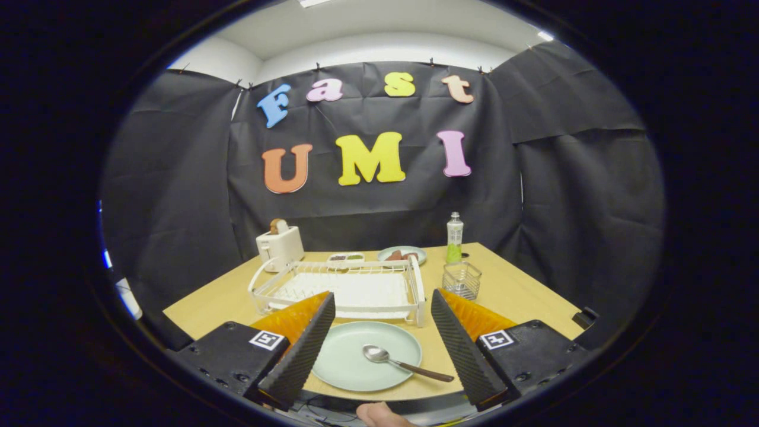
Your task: Take the plate from the dish rack, then take the spoon from the basket and place it into the plate.
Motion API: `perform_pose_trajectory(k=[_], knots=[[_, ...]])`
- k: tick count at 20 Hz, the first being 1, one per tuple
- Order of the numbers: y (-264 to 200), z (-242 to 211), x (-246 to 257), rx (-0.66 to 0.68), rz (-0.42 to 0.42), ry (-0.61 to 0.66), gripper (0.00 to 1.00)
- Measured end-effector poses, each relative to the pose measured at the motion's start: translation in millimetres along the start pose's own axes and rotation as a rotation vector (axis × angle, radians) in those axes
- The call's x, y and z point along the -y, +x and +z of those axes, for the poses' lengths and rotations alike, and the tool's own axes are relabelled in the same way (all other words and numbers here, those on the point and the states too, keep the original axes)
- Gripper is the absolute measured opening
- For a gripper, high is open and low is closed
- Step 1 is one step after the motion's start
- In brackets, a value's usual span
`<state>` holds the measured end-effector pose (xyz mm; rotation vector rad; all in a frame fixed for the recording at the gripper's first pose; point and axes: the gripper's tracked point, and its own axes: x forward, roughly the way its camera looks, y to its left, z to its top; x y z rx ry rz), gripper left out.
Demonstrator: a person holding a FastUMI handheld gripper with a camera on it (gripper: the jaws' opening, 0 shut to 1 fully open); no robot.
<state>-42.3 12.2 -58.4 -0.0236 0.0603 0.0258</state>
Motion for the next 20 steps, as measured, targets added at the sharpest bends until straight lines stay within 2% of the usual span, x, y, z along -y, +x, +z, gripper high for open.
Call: perform_pose_trajectory(k=[6,13,20], knots=[[0,1,6,0.029,-0.028,-0.043,1.00],[2,-4,17,0.016,-0.032,-0.019,1.00],[6,-4,20,0.046,-0.069,-0.082,1.00]])
